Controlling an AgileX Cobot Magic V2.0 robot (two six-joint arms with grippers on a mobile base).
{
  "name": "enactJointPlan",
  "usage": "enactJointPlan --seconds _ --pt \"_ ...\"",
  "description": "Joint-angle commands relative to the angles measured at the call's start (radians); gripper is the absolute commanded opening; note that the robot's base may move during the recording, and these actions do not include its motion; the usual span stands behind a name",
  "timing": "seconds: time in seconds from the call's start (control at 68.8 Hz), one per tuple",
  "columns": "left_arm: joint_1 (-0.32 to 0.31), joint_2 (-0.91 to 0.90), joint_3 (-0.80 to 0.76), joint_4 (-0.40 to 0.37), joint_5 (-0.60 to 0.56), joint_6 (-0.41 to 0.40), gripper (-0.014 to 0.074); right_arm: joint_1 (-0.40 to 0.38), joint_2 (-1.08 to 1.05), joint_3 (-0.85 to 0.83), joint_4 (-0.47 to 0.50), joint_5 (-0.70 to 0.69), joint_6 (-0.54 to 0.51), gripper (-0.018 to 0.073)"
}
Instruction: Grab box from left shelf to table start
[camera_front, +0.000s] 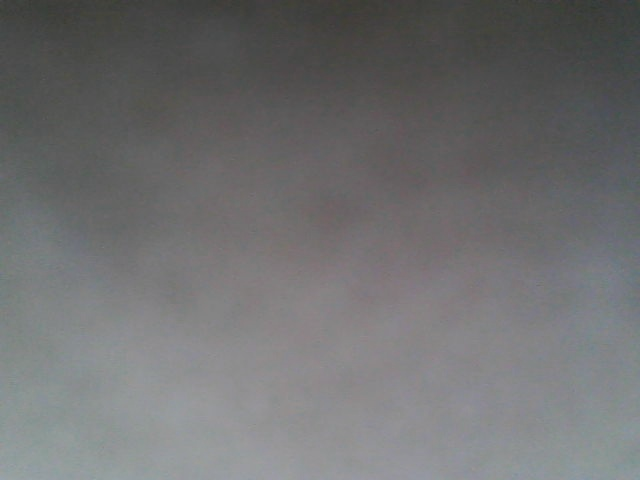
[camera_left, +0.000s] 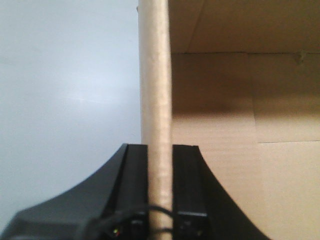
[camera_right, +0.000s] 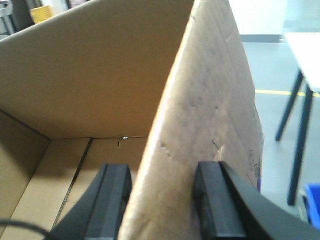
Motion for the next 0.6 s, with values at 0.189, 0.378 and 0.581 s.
enactJointPlan --seconds 0.189,0.378,0.581 --pt "-0.003 0.012 0.005 0.07 0.142 0.013 -0.0093 0.001 0.001 -0.024 -0.046 -0.003 -0.005 0.0057" --pt "-0.003 0.012 0.005 0.068 0.142 0.013 -0.0093 0.001 0.001 -0.024 -0.046 -0.003 -0.005 0.0057" --pt "-0.003 0.012 0.005 0.068 0.142 0.013 -0.0093 0.001 0.0 -0.024 -0.046 -0.002 -0.005 0.0057"
